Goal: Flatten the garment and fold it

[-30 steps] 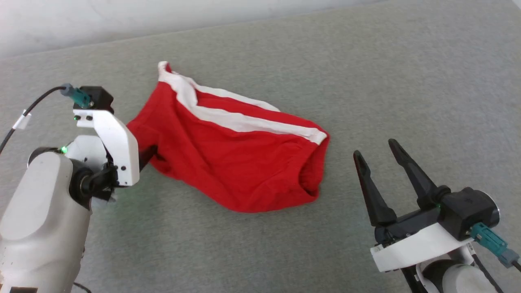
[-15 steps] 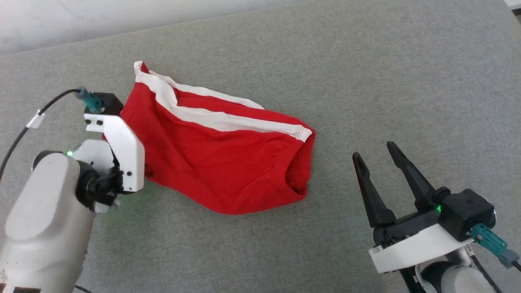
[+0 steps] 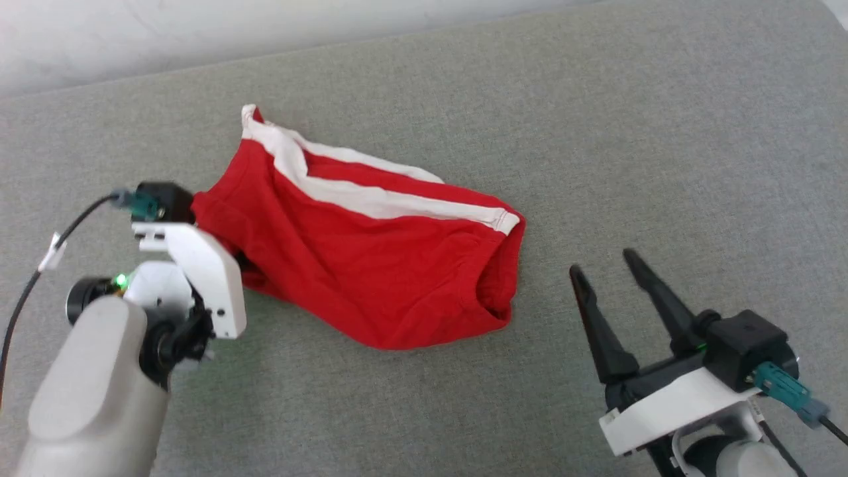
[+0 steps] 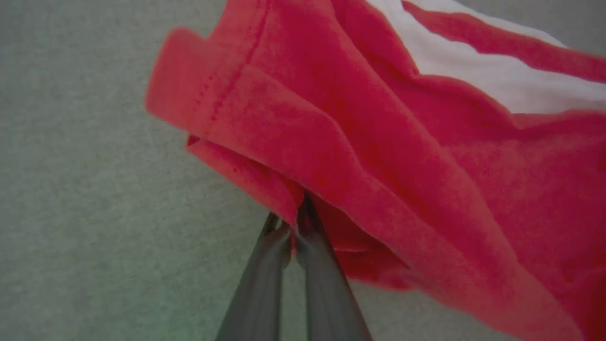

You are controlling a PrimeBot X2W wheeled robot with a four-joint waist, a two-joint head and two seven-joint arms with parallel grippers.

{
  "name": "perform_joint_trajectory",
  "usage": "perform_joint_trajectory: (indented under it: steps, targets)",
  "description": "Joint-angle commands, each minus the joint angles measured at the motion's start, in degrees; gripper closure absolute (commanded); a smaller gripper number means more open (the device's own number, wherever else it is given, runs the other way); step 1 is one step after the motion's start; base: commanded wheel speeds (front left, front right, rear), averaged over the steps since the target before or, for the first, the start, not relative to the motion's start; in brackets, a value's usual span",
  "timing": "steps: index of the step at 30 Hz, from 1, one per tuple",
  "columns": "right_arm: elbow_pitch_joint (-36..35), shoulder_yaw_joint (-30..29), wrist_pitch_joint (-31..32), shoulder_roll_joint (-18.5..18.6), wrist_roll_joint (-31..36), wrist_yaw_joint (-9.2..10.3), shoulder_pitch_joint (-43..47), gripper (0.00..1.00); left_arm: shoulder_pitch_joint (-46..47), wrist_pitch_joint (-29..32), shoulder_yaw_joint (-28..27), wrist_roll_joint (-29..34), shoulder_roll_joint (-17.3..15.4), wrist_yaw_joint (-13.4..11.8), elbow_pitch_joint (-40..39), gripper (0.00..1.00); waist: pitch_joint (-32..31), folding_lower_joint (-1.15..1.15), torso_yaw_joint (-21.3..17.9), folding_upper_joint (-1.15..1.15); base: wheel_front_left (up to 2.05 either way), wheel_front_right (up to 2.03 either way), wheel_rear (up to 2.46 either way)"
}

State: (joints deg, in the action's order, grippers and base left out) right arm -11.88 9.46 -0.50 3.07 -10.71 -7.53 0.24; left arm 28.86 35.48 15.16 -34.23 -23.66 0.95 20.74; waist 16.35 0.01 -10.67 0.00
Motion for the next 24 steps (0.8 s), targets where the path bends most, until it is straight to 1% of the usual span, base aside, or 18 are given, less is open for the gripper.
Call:
perform_joint_trajectory:
  steps: [1, 6, 12, 14, 15, 19, 24]
  targets:
    - [0.75, 0.15, 1.37, -0.02, -0.87, 0.04, 0.86, 0.00, -2.82, -0.96, -0.58, 0.39, -0.34, -0.85, -1.36, 1.00, -0.61, -0.01, 0.64, 0.00, 0.00, 0.00, 0.00]
    - [4.23, 2.15, 9.65, 1.67, -3.74, 0.04, 0.43, 0.00, -6.26, -2.85, -0.54, 0.73, -0.12, -1.99, -6.62, 1.00, -0.97, -0.01, 2.64, 0.00, 0.00, 0.00, 0.00]
    - [10.72, 6.38, 18.63, 2.61, -8.43, 0.04, -6.29, 0.00, -6.74, -3.38, 0.09, 0.68, 0.72, -2.40, -8.54, 1.00, -1.01, -0.01, 4.19, 0.00, 0.00, 0.00, 0.00]
    - [13.40, 7.91, 20.74, 2.73, -9.81, 0.04, -9.07, 0.00, -6.41, -3.69, 0.34, 0.63, 1.11, -2.29, -8.56, 1.00, -0.93, -0.01, 4.64, 0.00, 0.00, 0.00, 0.00]
    - [13.40, 7.91, 20.74, 2.73, -9.81, 0.04, -9.07, 0.00, -6.41, -3.69, 0.34, 0.63, 1.11, -2.29, -8.56, 1.00, -0.93, -0.01, 4.64, 0.00, 0.00, 0.00, 0.00]
    - [19.86, 10.23, 24.76, 2.69, -12.20, 0.04, -14.00, 0.00, -5.45, -4.18, 0.93, 0.67, 1.82, -2.04, -8.08, 1.00, -0.51, -0.01, 5.49, 0.00, 0.00, 0.00, 0.00]
    - [29.06, 10.52, 28.45, 2.41, -11.79, 0.04, -18.76, 0.00, -3.86, -4.89, 1.99, 0.76, 2.86, -1.26, -6.88, 1.00, 0.24, -0.01, 6.76, 0.00, 0.00, 0.00, 0.00]
